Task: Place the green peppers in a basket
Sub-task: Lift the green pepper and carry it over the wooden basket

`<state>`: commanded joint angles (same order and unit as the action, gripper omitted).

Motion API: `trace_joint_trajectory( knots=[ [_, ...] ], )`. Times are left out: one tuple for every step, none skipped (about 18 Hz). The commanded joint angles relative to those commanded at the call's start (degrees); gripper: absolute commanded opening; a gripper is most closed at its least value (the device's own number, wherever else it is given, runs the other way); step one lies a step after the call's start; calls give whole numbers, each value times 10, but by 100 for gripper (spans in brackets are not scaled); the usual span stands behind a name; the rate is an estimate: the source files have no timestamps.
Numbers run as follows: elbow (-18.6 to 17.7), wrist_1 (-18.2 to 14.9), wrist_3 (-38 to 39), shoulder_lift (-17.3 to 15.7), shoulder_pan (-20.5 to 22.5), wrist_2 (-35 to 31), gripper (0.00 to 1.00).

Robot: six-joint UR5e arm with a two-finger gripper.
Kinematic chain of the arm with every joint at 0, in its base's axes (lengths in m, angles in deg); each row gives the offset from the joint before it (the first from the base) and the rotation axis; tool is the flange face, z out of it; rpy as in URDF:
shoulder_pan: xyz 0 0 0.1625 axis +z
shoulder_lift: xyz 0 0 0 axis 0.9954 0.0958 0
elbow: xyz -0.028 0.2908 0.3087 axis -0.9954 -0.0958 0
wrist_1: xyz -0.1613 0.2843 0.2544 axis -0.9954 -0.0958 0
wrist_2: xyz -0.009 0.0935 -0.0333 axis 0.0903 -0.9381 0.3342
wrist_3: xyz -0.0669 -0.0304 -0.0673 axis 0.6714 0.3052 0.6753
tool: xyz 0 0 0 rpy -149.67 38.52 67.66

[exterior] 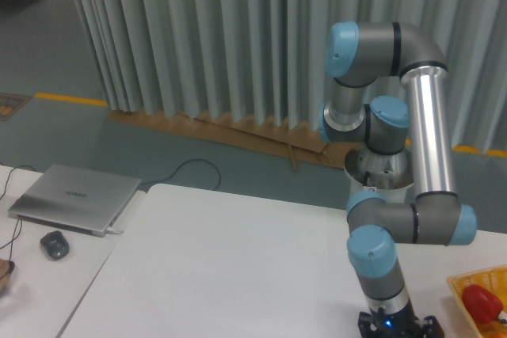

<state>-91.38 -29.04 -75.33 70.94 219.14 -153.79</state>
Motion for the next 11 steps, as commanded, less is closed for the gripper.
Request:
trace_joint_trajectory(
  knots=[
    [0,0,-13,-6,2,0,60],
    [0,-1,-22,-10,4,2,60],
    [-2,-1,-26,-18,9,3,60],
    [-2,-1,-29,-20,12,4,60],
    [-2,-2,-36,-22,18,5,60],
    [-4,-3,-44,-30,23,8,60],
    [-4,-4,-54,-35,27,11,60],
    [-6,-5,-67,-38,35,14,60],
    [-8,-5,-80,-42,41,15,60],
    [-11,-5,-99,-45,49,16,60],
    [-13,-5,-123,-46,57,16,60]
  ],
)
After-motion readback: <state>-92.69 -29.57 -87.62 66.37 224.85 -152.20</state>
